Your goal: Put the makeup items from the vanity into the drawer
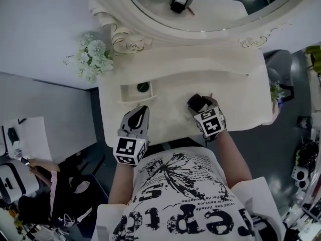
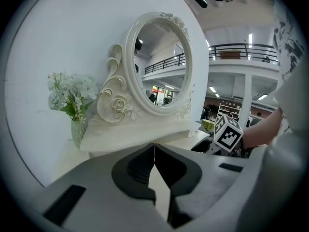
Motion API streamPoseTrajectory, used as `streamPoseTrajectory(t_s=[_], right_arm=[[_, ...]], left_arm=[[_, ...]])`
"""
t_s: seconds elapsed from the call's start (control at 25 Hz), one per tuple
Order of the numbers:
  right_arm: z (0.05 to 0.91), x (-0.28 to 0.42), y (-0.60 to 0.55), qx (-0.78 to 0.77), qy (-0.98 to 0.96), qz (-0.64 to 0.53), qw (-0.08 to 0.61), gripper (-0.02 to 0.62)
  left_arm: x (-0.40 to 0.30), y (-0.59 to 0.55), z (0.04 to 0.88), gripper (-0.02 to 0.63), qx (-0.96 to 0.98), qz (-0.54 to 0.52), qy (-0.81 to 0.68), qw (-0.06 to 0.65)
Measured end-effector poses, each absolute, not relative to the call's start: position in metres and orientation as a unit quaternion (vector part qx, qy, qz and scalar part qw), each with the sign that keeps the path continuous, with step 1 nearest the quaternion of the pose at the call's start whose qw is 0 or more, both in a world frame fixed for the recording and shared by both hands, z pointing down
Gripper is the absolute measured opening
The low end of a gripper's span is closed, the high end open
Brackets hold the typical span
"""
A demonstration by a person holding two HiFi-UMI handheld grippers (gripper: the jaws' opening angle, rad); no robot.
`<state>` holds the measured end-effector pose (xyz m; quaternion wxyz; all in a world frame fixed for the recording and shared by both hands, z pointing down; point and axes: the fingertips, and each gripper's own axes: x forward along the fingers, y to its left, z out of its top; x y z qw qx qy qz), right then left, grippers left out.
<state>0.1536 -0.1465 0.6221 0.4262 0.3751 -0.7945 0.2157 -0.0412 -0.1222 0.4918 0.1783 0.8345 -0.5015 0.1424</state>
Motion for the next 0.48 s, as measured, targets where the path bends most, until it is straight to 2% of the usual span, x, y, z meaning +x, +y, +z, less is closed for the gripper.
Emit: streamPoseTrajectory(t_s=[0.48], right_arm=[[0.554,0.013,-0.172,0.323,-0.859,0.171,0.36,0.314]], left_arm=[[-0.139,-0.107,0.471,0.02,0.805,0.121,-0.556,0.166]])
